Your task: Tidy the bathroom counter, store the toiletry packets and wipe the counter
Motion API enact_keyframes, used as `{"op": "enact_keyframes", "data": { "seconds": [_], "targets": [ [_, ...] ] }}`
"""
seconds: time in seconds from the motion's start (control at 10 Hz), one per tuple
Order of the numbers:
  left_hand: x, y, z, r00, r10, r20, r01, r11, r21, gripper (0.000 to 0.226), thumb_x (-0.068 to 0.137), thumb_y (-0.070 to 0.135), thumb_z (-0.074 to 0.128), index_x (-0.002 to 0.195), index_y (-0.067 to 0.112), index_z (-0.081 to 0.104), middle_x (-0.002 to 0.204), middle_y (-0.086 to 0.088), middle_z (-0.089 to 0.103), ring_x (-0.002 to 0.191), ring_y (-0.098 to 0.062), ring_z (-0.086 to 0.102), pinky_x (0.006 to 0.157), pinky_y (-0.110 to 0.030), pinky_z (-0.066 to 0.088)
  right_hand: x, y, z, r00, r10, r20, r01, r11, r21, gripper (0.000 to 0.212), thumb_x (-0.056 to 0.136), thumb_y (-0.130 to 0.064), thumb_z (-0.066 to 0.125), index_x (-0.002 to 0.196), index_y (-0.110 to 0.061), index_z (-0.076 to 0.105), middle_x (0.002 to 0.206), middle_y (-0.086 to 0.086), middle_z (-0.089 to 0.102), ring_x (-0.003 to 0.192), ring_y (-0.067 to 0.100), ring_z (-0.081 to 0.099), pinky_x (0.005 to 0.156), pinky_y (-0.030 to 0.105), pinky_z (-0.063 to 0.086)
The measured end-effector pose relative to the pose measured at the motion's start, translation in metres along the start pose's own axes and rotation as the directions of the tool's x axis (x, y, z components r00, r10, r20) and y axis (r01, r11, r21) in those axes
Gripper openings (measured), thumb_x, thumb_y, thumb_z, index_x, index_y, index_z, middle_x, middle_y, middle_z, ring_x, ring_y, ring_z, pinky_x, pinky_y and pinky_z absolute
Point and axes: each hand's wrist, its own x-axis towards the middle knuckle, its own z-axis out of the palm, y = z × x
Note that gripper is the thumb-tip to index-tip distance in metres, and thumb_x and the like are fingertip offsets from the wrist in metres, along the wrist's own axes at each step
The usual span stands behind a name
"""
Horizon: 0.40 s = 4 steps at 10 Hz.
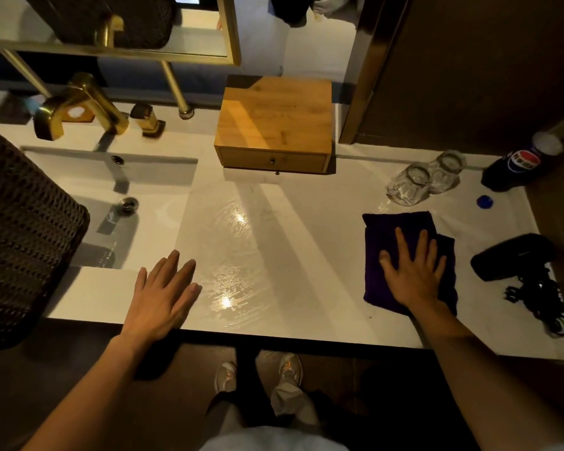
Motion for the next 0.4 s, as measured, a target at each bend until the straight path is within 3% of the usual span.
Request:
{"op": "enact_keyframes", "data": {
  "seconds": [0.2,0.3,0.4],
  "targets": [
    [-0.008,-0.011,-0.009,0.999,0.046,-0.021,-0.048,0.986,-0.161,0.069,0.097,0.066,0.025,0.153,0.029,0.038,0.168,0.000,0.021,0.156,-0.023,0.017,0.124,-0.049,0.012,-0.029,-0.016,0.000,0.998,0.057,-0.030,-0.054,0.992,0.110,0.064,0.101,-0.054,0.031,0.158,-0.033,0.011,0.166,0.015,-0.003,0.153,0.037,-0.003,0.122,0.056,-0.001],
    [-0.018,-0.018,-0.008,0.996,0.068,-0.066,-0.080,0.975,-0.206,0.063,0.100,0.059,0.032,0.152,0.024,0.041,0.166,-0.002,0.028,0.154,-0.021,0.020,0.122,-0.038,0.016,-0.056,-0.026,0.006,0.992,0.098,-0.077,-0.076,0.966,0.247,0.061,0.101,-0.046,0.038,0.157,-0.027,0.020,0.166,0.016,0.005,0.153,0.034,0.002,0.122,0.053,-0.001],
    [-0.042,-0.018,-0.004,0.988,0.095,-0.121,-0.125,0.955,-0.268,0.059,0.100,0.051,0.039,0.148,0.018,0.047,0.159,-0.005,0.037,0.148,-0.023,0.031,0.119,-0.037,0.026,-0.098,-0.035,0.016,0.981,0.138,-0.136,-0.071,0.909,0.411,0.054,0.100,-0.038,0.046,0.150,-0.020,0.037,0.162,0.014,0.023,0.150,0.032,0.018,0.123,0.051,0.011]
  ]
}}
